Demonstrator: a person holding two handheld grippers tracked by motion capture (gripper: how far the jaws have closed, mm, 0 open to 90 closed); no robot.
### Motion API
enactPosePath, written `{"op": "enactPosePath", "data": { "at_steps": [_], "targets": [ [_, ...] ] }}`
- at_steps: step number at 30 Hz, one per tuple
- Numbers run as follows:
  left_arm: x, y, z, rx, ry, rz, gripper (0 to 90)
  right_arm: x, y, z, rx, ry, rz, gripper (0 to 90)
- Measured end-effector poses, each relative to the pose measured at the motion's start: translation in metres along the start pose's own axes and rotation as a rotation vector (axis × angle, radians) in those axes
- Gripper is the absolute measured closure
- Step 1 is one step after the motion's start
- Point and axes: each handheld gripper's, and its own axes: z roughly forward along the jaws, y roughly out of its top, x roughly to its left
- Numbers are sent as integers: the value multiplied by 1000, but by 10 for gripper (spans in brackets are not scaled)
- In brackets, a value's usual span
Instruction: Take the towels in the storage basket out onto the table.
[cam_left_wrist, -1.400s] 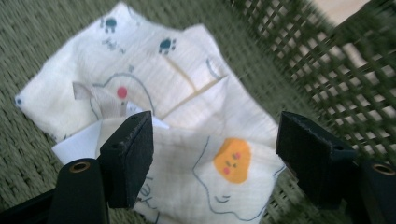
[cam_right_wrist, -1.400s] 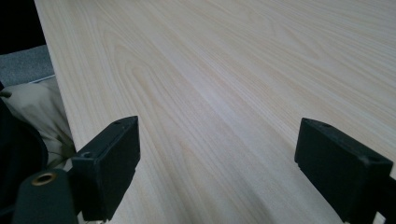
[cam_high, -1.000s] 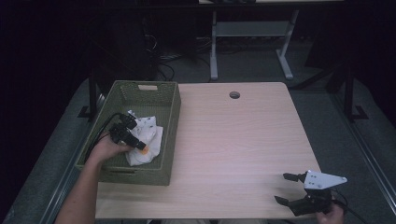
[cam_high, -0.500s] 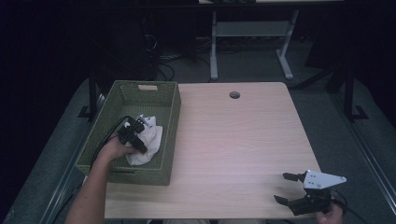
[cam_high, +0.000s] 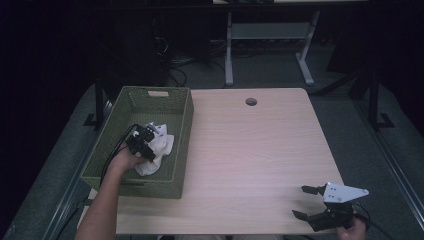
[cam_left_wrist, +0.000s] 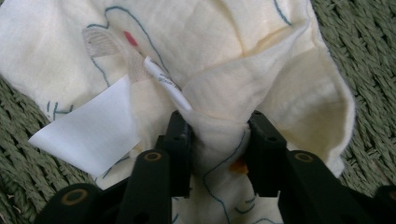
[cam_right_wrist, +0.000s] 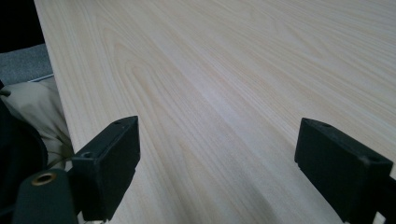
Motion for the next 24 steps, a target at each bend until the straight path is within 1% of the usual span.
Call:
{"op": "enactPosePath", "data": {
  "at_steps": [1,3,5,7,10,12,13,14,15,18,19,20,21,22,23,24],
  "targets": [
    [0,0,0,0,0,0,687,0,0,0,0,0,0,138],
    [1,2,0,11,1,-12,695,0,0,0,-1,-4,5,138],
    [0,2,0,16,1,-37,697,-1,0,1,1,-5,4,138],
    [0,3,-1,18,5,-44,714,0,0,1,8,-6,8,138],
    [2,3,-2,13,0,-54,739,-1,0,2,10,-6,9,138],
    [4,1,-6,3,-10,-70,747,-1,-1,2,11,-7,12,138],
    [4,1,-6,3,-10,-70,748,-1,-1,2,9,-7,12,138],
    [7,-1,-10,-17,-30,-93,750,-2,-1,2,6,-9,12,138],
    [8,-2,-12,-22,-37,-99,750,-2,-1,1,5,-10,12,138],
    [11,-6,-20,-65,-57,-118,753,-2,-1,1,4,-10,15,138],
    [11,-6,-20,-65,-57,-118,752,-2,-1,1,4,-10,15,138],
    [14,-9,-25,-95,-94,-127,752,-1,0,1,2,-14,17,138],
    [14,-10,-27,-105,-111,-131,752,-1,0,1,0,-15,16,138],
    [14,-12,-31,-123,-116,-137,752,-1,0,0,-2,-16,15,138],
    [14,-12,-31,-123,-116,-137,752,-1,0,0,-2,-16,15,138],
    [14,-14,-36,-139,-132,-140,752,-1,0,0,-4,-18,15,138]
  ]
}}
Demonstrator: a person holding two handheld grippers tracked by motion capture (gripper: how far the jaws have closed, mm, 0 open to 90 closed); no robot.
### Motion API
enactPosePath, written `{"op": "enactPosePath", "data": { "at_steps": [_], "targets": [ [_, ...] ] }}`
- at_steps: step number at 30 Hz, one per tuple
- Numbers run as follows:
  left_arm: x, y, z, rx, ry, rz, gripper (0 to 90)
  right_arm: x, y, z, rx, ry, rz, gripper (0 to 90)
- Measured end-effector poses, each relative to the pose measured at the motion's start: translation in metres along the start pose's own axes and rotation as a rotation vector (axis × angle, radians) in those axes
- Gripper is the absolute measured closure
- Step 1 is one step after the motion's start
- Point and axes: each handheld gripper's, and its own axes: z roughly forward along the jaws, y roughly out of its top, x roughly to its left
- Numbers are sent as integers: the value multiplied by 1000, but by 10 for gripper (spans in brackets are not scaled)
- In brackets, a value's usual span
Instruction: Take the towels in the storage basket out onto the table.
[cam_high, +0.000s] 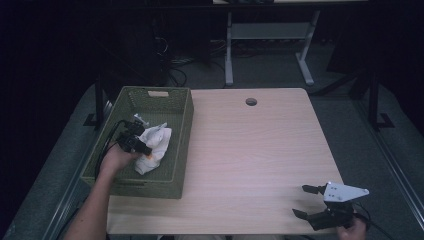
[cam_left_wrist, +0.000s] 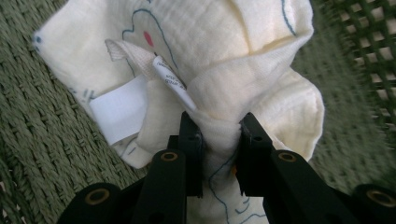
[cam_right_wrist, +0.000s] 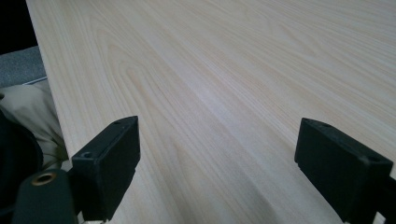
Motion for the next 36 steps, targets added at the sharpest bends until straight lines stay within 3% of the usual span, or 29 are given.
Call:
{"op": "enactPosePath", "data": {
  "at_steps": [5,8,14,33,36],
  "targets": [
    [1,-5,-14,-59,-45,-19,752,1,0,-1,-2,-5,0,138],
    [1,-11,-25,-124,-92,-36,751,2,1,-1,-3,-5,-1,138],
    [4,-19,-32,-186,-163,-58,749,3,2,-1,-6,-8,-2,138],
    [11,-29,-43,-328,-267,-150,741,3,3,-3,-25,-9,6,138],
    [14,-32,-47,-365,-307,-169,740,3,2,-3,-28,-10,6,138]
  ]
}}
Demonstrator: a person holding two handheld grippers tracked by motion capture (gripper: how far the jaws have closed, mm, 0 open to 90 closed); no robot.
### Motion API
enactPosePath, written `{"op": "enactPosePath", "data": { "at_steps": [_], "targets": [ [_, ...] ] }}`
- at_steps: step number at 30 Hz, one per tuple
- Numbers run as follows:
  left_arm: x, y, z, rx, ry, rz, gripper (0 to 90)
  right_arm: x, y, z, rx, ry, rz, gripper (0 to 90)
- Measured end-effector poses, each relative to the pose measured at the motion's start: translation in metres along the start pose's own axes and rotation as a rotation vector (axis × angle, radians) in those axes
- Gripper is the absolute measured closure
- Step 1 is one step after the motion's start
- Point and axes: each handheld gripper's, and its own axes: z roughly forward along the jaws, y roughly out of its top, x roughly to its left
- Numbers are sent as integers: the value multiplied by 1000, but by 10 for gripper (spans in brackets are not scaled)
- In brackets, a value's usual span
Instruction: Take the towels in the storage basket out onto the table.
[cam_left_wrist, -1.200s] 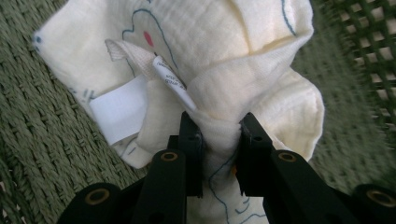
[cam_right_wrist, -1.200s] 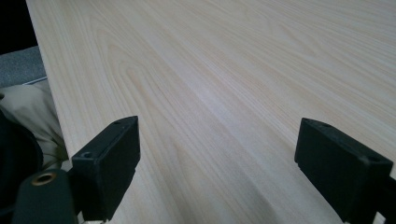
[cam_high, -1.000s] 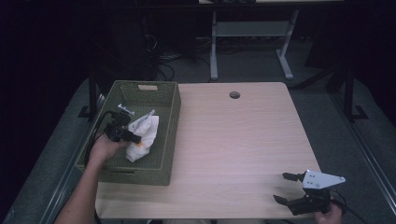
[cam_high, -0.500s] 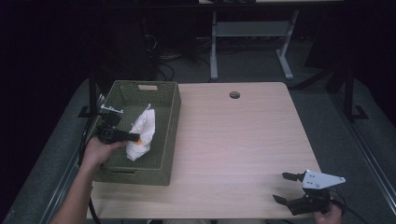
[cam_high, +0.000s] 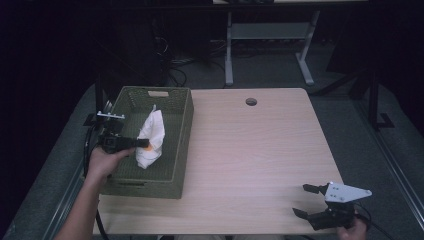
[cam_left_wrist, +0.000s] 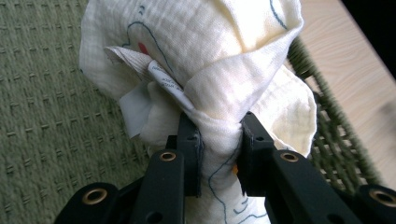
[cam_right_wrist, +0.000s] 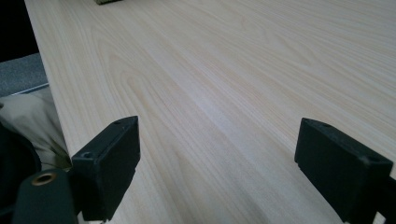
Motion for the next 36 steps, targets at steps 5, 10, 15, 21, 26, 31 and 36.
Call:
{"op": "enactPosePath", "data": {
  "at_steps": [5,10,15,21,26,31,36],
  "targets": [
    [1,0,-7,-42,-31,-25,740,0,0,0,-3,1,-2,138],
    [4,1,-14,-84,-100,-68,740,0,0,-1,-8,3,-2,138],
    [3,4,-13,-102,-138,-82,738,0,0,-2,-11,4,-5,138],
    [-1,6,-14,-135,-151,-83,734,0,-1,-3,-14,1,0,138],
    [-4,6,-17,-206,-163,-94,737,0,0,-3,-13,3,-3,138],
    [-7,8,-18,-239,-188,-98,738,0,0,-3,-15,1,-1,138],
    [-12,10,-20,-266,-195,-92,738,0,0,-2,-15,2,-3,138]
  ]
}}
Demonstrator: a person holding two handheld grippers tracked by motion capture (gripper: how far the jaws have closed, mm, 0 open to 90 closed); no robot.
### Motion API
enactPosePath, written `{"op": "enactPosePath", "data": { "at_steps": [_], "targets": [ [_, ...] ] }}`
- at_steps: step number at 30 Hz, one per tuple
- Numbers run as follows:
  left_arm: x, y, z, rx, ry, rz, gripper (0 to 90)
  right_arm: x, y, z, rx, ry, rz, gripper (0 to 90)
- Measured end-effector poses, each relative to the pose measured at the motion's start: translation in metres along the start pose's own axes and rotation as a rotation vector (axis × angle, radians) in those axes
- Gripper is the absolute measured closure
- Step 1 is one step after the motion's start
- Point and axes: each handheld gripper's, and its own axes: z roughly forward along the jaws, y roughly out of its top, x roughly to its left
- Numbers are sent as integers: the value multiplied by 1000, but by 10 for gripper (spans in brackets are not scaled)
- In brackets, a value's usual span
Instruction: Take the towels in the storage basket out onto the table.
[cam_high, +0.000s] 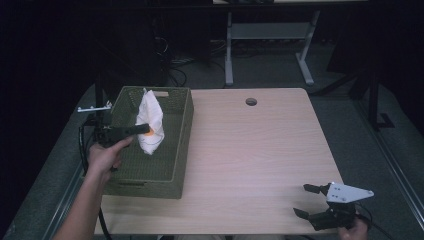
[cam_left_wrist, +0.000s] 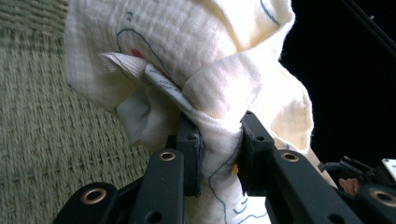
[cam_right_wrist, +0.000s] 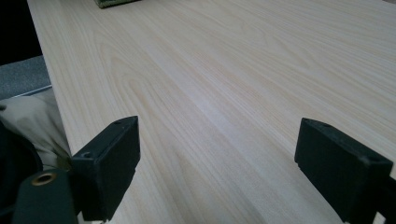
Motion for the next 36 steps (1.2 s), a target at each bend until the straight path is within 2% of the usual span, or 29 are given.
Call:
{"op": "enactPosePath", "data": {
  "at_steps": [1,3,5,12,19,24,36],
  "targets": [
    [0,1,0,-3,-11,0,738,0,0,0,-1,0,0,138],
    [-2,1,0,-11,-13,-2,739,0,0,0,-2,0,1,138],
    [-4,2,-1,-22,-7,13,742,0,0,0,-2,3,0,138],
    [-10,2,1,-38,-32,23,741,0,1,0,-1,6,-2,138],
    [-18,5,7,-41,-55,31,741,0,1,0,-3,6,-4,138],
    [-25,7,13,-44,-86,38,741,0,1,0,-5,6,-6,138],
    [-38,10,25,-35,-116,57,741,0,1,-1,-5,5,-3,138]
  ]
}}
